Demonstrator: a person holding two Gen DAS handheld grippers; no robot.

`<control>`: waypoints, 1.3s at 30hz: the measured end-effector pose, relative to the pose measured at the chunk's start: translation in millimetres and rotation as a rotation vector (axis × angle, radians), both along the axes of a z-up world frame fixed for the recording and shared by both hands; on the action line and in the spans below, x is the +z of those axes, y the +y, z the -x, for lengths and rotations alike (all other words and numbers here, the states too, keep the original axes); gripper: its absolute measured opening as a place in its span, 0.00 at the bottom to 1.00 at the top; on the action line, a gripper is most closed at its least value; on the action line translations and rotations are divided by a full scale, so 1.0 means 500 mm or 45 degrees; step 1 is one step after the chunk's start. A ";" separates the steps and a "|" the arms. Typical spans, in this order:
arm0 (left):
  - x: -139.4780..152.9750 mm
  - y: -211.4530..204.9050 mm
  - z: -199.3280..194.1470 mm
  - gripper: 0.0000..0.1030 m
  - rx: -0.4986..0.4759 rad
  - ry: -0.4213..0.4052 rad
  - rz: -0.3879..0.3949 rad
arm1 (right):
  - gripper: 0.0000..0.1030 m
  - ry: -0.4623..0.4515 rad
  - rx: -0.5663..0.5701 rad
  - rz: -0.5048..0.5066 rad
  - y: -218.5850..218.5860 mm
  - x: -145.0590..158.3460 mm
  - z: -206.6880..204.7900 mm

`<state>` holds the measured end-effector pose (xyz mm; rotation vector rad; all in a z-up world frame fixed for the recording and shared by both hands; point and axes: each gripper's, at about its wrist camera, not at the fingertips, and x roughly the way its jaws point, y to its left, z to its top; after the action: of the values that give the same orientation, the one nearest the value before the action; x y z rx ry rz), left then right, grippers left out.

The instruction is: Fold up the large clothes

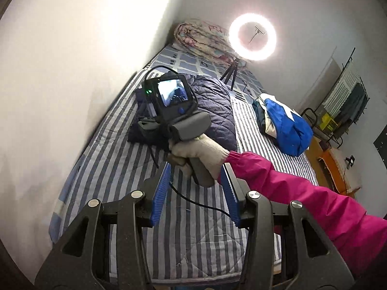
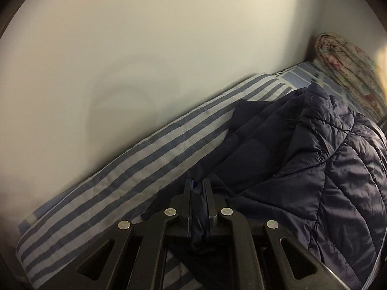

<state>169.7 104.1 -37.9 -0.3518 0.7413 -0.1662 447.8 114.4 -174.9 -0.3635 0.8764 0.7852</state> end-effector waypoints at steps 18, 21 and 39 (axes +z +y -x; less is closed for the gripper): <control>-0.047 0.000 -0.146 0.53 -0.010 0.079 -0.168 | 0.62 0.124 -0.459 -0.413 -0.531 0.133 0.008; -0.081 0.004 -0.231 0.53 0.004 0.087 -0.205 | 0.63 0.231 -0.575 -0.460 -0.606 0.089 -0.017; -0.224 0.059 -0.432 0.00 0.068 0.231 -0.099 | 0.70 0.447 -0.623 -0.589 -0.614 -0.037 -0.042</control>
<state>385.6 133.5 -149.8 -0.3150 0.9137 -0.0549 469.0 -192.4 -193.6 0.3996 1.0227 0.5745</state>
